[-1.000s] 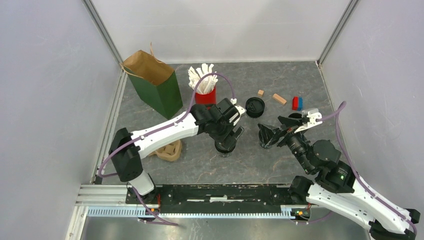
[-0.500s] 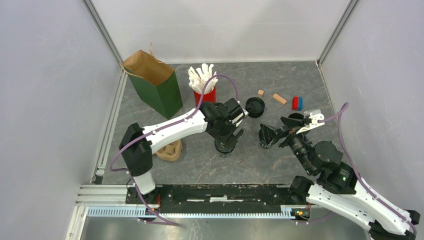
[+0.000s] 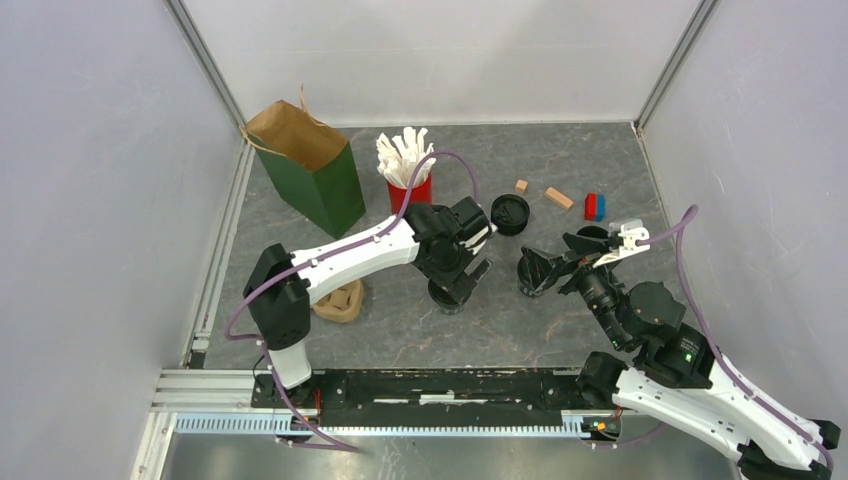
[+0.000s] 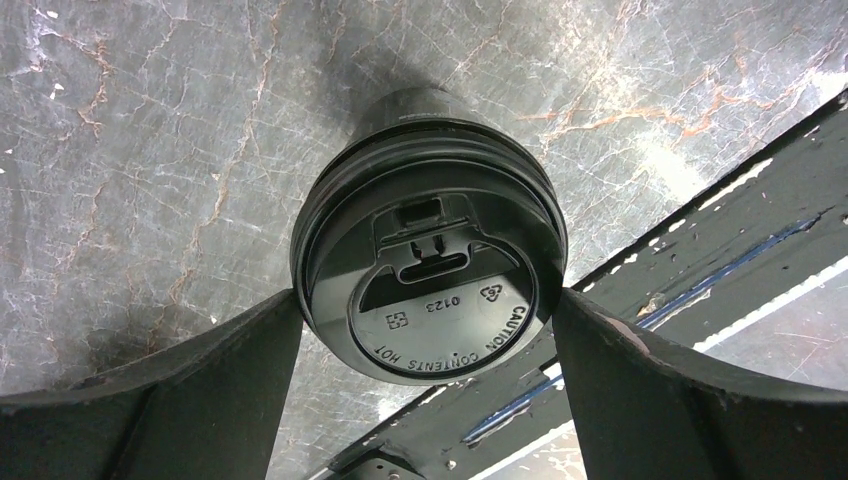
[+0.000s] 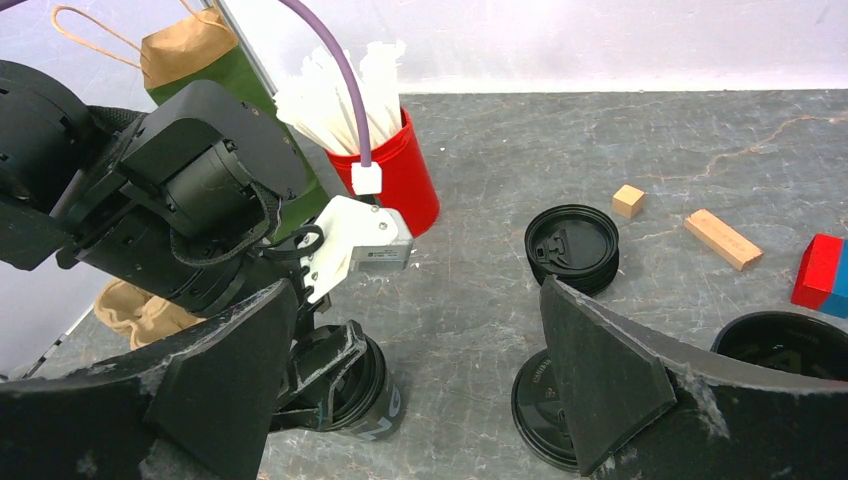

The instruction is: Pack the takeout coffee

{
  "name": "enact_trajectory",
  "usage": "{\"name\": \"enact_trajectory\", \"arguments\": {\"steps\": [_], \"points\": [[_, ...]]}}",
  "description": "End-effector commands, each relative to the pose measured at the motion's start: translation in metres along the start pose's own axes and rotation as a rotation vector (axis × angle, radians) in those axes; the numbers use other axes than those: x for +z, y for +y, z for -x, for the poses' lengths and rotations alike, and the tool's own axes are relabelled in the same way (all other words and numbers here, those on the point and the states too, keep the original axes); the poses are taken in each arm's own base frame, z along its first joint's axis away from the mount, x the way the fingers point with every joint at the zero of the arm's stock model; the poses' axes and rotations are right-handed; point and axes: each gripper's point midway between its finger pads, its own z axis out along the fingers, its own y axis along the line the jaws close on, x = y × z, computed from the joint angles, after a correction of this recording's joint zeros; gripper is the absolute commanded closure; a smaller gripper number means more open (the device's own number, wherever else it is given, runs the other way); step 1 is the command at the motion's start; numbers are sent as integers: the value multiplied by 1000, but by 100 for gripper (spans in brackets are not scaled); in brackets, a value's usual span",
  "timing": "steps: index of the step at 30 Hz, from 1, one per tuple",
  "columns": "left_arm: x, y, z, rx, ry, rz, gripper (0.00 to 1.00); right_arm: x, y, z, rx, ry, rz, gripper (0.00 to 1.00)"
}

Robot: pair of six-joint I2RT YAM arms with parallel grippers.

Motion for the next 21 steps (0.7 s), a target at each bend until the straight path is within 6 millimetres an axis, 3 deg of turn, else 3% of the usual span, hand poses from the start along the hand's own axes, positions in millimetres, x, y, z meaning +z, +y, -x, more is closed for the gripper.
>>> {"name": "enact_trajectory", "arguments": {"steps": [1, 21], "points": [[-6, -5, 11, 30, -22, -25, 0, -1, -1, 7, 0, -22, -8, 2], [-6, -6, 9, 27, -10, -30, 0, -1, -2, 4, 1, -15, -11, 2]]}}
